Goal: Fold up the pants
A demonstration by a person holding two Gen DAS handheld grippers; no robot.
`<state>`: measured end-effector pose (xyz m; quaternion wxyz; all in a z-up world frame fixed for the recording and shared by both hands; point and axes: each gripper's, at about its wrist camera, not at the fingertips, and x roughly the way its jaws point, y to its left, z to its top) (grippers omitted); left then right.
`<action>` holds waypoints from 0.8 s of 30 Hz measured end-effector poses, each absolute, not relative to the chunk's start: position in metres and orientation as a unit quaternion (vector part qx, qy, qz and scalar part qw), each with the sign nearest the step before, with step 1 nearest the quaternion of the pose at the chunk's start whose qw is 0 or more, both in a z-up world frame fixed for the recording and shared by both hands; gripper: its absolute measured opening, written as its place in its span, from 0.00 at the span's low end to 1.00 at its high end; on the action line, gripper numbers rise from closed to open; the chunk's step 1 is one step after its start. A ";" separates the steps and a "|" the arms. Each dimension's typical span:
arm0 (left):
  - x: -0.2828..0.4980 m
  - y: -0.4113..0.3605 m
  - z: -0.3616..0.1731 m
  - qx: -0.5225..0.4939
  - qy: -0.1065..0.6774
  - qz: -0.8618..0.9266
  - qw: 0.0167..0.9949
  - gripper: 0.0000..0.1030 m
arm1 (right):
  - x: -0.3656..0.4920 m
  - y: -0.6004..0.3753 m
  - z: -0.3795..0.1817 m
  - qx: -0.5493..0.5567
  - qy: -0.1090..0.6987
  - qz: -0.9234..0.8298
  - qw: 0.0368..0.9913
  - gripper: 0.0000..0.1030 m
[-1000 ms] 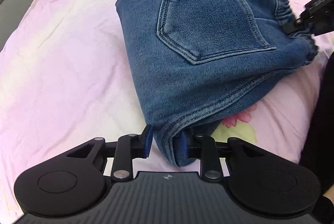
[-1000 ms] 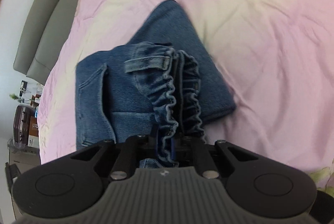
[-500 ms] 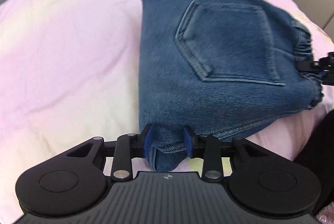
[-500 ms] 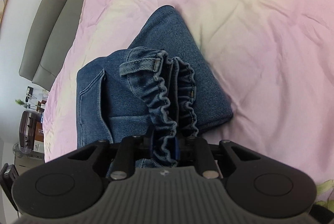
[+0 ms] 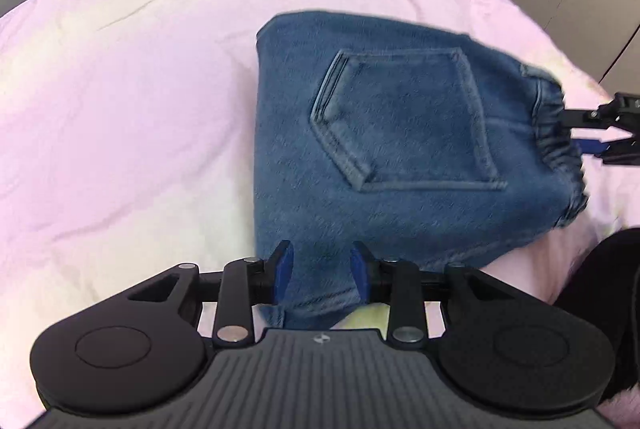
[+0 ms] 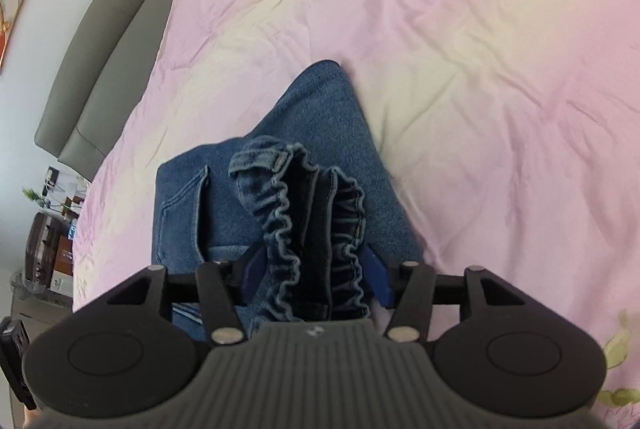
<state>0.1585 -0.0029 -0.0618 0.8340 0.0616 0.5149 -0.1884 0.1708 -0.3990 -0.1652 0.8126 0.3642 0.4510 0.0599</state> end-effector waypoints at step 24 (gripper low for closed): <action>0.196 -0.031 -0.066 0.004 0.503 -0.156 0.850 0.38 | 0.220 -0.396 -0.142 0.412 0.427 0.145 0.792 0.16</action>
